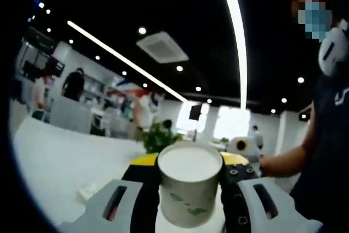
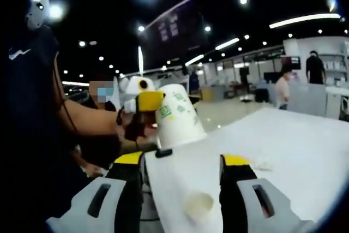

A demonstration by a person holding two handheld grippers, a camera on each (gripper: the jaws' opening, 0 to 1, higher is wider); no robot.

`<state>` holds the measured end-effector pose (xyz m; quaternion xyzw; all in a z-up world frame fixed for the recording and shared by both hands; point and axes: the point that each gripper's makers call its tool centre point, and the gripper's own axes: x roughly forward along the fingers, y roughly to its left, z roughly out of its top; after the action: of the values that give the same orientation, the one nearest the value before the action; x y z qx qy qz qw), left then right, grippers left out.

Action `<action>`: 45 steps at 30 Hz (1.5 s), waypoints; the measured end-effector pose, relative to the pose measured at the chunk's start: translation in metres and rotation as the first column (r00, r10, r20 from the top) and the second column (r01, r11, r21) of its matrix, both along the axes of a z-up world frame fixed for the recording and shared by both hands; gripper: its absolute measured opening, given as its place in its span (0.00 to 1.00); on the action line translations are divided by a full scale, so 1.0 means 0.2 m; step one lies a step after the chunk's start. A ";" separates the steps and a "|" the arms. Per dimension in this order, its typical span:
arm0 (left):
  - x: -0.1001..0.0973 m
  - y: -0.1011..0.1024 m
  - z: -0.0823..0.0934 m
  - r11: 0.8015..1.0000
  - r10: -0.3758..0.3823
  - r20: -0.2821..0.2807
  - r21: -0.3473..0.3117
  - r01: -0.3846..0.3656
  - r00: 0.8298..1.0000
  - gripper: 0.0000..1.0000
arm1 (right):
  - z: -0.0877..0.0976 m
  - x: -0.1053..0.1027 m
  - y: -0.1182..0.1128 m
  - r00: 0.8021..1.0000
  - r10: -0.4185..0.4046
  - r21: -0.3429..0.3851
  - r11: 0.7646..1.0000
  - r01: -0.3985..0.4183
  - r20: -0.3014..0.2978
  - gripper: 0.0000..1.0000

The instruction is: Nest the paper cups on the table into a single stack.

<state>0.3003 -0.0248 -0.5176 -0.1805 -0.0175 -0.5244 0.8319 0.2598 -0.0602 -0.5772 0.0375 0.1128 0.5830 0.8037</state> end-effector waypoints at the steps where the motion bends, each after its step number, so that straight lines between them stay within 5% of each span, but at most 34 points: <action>1: 0.00 0.00 0.01 1.000 0.001 -0.001 -0.010 -0.001 1.000 0.41 | 0.00 0.00 0.01 1.000 0.004 0.003 1.000 -0.004 -0.002 0.46; 10: -0.04 0.00 0.00 1.000 -0.017 -0.005 -0.002 0.017 1.000 0.40 | 0.09 -0.04 0.07 0.998 0.054 0.042 0.998 -0.054 -0.014 0.44; 19: -0.17 0.00 -0.16 0.967 -0.157 -0.021 0.200 0.159 0.987 0.40 | 0.15 -0.05 0.04 0.995 0.094 0.067 0.993 -0.093 -0.024 0.34; 28: -0.19 0.03 -0.19 0.943 -0.210 -0.026 0.261 0.209 0.977 0.40 | 0.22 -0.07 0.04 0.986 0.160 0.107 0.982 -0.155 -0.037 0.19; 45: -0.18 0.01 -0.20 0.938 -0.215 -0.004 0.276 0.208 0.977 0.40 | 0.26 -0.08 0.10 0.970 0.220 0.126 0.970 -0.207 -0.101 0.02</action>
<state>0.2645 -0.0236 -0.5578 -0.0571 0.0639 -0.6105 0.7873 0.2445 -0.0401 -0.5246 0.1046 0.1283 0.6688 0.7248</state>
